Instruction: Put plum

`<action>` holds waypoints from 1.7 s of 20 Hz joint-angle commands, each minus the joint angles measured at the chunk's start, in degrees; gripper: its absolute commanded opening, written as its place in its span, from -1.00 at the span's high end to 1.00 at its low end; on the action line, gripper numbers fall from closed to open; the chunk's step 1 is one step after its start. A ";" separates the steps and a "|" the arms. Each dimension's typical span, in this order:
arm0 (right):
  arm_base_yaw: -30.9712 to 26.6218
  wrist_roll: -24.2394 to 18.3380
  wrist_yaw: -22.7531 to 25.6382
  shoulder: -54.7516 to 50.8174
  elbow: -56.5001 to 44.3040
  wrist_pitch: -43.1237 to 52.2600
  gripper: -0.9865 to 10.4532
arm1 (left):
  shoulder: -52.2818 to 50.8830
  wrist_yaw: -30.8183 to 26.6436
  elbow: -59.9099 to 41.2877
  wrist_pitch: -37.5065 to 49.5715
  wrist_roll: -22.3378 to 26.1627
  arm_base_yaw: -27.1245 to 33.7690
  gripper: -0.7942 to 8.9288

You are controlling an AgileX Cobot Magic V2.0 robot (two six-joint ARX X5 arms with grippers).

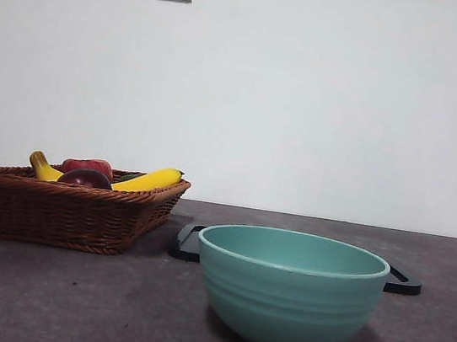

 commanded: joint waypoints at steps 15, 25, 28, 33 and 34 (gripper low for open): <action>1.86 -1.88 -0.24 1.95 1.05 0.20 0.05 | 0.33 0.37 1.38 -0.04 0.72 -0.50 -0.27; 1.86 -1.88 -0.24 1.95 1.05 0.20 0.05 | 0.48 0.35 1.38 -0.02 0.50 -0.52 -0.33; 1.86 -1.88 -0.24 1.95 1.05 0.20 0.05 | 0.55 0.33 1.38 0.13 0.50 -0.52 -0.32; 1.86 -1.46 -0.22 2.01 1.05 0.81 0.05 | 2.08 -0.52 1.38 2.03 -0.70 -0.59 -0.32; 1.86 -1.29 -0.24 2.01 1.05 1.20 0.05 | 2.54 -0.57 1.38 2.56 -0.85 -0.63 -0.32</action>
